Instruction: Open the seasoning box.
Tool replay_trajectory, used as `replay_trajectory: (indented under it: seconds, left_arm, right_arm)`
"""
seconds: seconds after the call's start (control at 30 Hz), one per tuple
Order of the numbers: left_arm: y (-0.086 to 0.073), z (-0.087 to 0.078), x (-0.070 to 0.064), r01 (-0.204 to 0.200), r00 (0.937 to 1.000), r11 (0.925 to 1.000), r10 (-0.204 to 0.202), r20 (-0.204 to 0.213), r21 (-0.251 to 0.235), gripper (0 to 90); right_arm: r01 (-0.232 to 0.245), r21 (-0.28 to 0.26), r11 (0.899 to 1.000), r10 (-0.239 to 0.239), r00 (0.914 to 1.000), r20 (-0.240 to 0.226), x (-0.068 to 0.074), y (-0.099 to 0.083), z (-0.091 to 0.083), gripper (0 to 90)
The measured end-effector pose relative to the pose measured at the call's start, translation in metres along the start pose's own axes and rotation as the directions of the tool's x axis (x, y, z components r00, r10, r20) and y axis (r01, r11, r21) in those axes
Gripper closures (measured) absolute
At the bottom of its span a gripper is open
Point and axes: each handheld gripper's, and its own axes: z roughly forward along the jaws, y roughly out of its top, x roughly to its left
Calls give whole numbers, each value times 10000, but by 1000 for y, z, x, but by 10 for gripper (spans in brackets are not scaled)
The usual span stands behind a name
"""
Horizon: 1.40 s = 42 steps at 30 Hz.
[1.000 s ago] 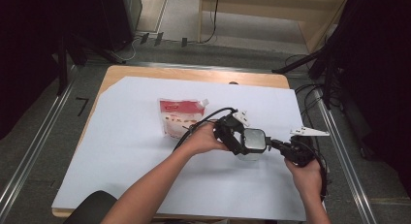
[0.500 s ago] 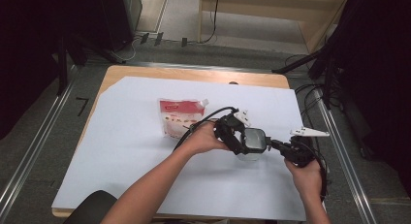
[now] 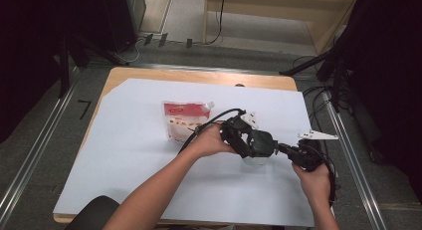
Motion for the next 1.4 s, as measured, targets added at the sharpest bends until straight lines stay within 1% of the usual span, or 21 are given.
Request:
replay_trajectory:
  seconds: [0.17,0.27,0.3,0.33,0.37,0.4,0.43,0.53,0.57,0.6,0.67,0.7,0.77,0.8,0.83,0.93,0.97,1.03,1.1,1.3,1.4]
  left_arm:
    - [1,-1,-1,-36,10000,10000,36,-55,23,177]
    - [5,-4,-3,-82,9998,10000,82,-156,-26,177]
    - [9,-9,-4,-166,9997,9992,173,179,-363,259]
    - [11,-11,-5,-232,9995,9986,242,194,-479,305]
    - [11,-11,-5,-232,9995,9986,242,194,-479,308]
    - [13,-11,-6,-331,9993,9986,336,136,-415,307]
    - [16,-10,-8,-498,9987,9986,500,116,-182,310]
    - [17,-11,-8,-444,9988,9986,450,213,-277,338]
    - [17,-11,-8,-434,9983,9985,448,384,-347,393]
    - [18,-12,-9,-493,9976,9981,510,470,-365,424]
    - [19,-12,-10,-536,9972,9980,552,503,-325,478]
    - [21,-13,-11,-570,9961,9977,593,650,-367,520]
    - [22,-13,-12,-582,9956,9976,608,716,-379,559]
    - [23,-13,-12,-568,9949,9980,590,820,-292,559]
    - [26,-13,-13,-554,9944,9982,573,883,-239,605]
    - [30,-13,-15,-633,9927,9978,647,1016,-172,655]
    - [31,-13,-15,-660,9917,9977,671,1100,-136,692]
    - [33,-13,-16,-671,9913,9976,686,1124,-169,736]
    - [37,-12,-18,-775,9906,9970,773,1127,-29,750]
    - [42,-11,-17,-675,9903,9977,659,1220,92,767]
    - [45,-10,-18,-496,9903,9987,483,1303,68,777]
  right_arm:
    - [-42,-14,10000,41,10000,-11,1,0,0,900]
    - [-62,-18,10000,62,10000,-28,0,0,0,900]
    - [-48,-33,10000,48,10000,-49,0,0,0,900]
    - [-72,-26,10000,72,9999,-72,0,0,-1,900]
    - [-72,-26,10000,72,9999,-72,0,0,-1,900]
    - [-58,-34,10000,58,10000,-77,1,0,-1,900]
    - [-71,-41,10000,71,9999,-101,1,0,-1,900]
    - [-65,-42,10000,65,9999,-102,0,0,-1,900]
    - [-66,-42,10000,65,9999,-111,0,0,-1,900]
    - [-68,-42,10000,68,9999,-104,0,0,-1,900]
    - [-82,-39,10000,82,9999,-92,0,0,0,900]
    - [-140,-16,9999,139,9999,-101,0,0,0,900]
    - [-156,-20,9999,156,9998,-101,0,0,0,900]
    - [-151,-28,9999,150,9998,-89,0,0,0,900]
    - [-173,-22,9998,172,9998,-100,0,0,0,900]
    - [-186,-34,9998,185,9998,-109,0,0,0,900]
    - [-193,-70,9998,192,9998,-109,0,-1,1,900]
    - [-193,-69,9998,193,9998,-107,0,-1,1,900]
    - [-212,-51,9998,211,9997,-96,-1,-1,0,900]
    - [-188,-19,9998,188,9998,-120,-2,-1,0,900]
    - [-192,-33,9998,191,9997,-166,-2,-1,0,900]
